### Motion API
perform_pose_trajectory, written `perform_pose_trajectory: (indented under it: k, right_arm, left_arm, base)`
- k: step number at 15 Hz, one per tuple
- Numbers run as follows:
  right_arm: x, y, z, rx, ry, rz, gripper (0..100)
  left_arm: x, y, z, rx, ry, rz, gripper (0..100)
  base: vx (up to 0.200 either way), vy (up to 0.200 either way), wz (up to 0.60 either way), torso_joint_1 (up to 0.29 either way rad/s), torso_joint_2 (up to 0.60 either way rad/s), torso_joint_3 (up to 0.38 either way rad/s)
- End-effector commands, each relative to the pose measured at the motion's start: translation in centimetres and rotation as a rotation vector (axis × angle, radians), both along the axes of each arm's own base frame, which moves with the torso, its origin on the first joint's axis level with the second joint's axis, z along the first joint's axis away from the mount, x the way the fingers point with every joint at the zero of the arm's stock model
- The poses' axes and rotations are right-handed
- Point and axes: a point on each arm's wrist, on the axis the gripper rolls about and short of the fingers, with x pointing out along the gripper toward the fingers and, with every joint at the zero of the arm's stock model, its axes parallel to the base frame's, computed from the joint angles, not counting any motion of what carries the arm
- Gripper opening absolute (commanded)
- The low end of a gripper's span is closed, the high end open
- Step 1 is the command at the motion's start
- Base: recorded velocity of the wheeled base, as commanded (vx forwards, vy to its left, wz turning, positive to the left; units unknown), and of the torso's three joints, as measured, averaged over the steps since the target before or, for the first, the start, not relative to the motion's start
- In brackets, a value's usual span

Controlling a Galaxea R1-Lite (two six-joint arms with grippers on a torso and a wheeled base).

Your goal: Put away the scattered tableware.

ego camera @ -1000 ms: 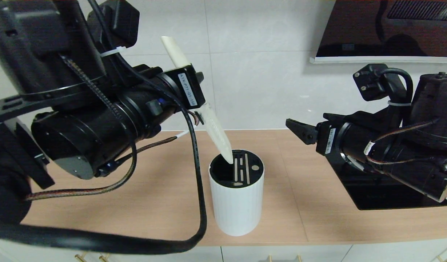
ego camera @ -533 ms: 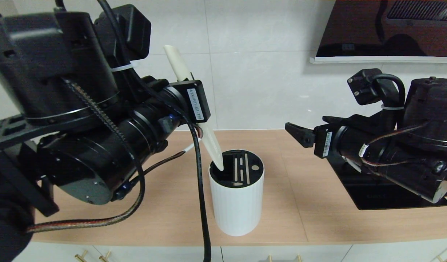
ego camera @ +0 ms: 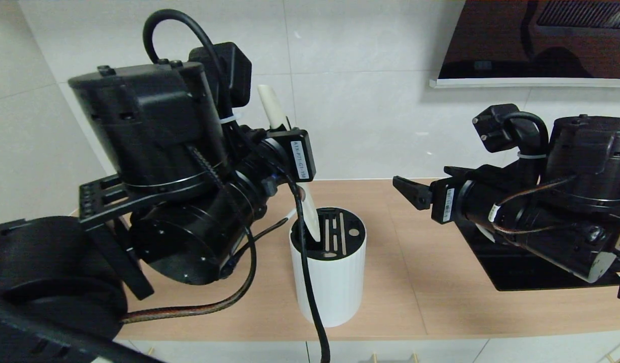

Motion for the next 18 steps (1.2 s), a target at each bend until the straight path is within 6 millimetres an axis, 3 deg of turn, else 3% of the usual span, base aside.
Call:
perform_pose_trajectory:
  k: [1,7,18]
  right_arm:
    - [0.1,0.1,-0.2,-0.004,0.005,0.0,100]
    - [0.1,0.1,-0.1,-0.004,0.003,0.0,100]
    - [0.1,0.1,0.0,-0.003,0.001,-0.001,100]
  left_arm:
    - [0.7,-0.7,-1.2,0.027,0.024,0.002,0]
    - [0.7,-0.7,-1.3,0.029,0.026,0.002,0]
    - [2.6,-2.8,-5.9,0.096,0.096,0.009,0]
  base:
    - [0.0,0.0,0.0,0.0,0.0,0.0]
    - [0.0,0.0,0.0,0.0,0.0,0.0]
    - [0.0,0.0,0.0,0.0,0.0,0.0]
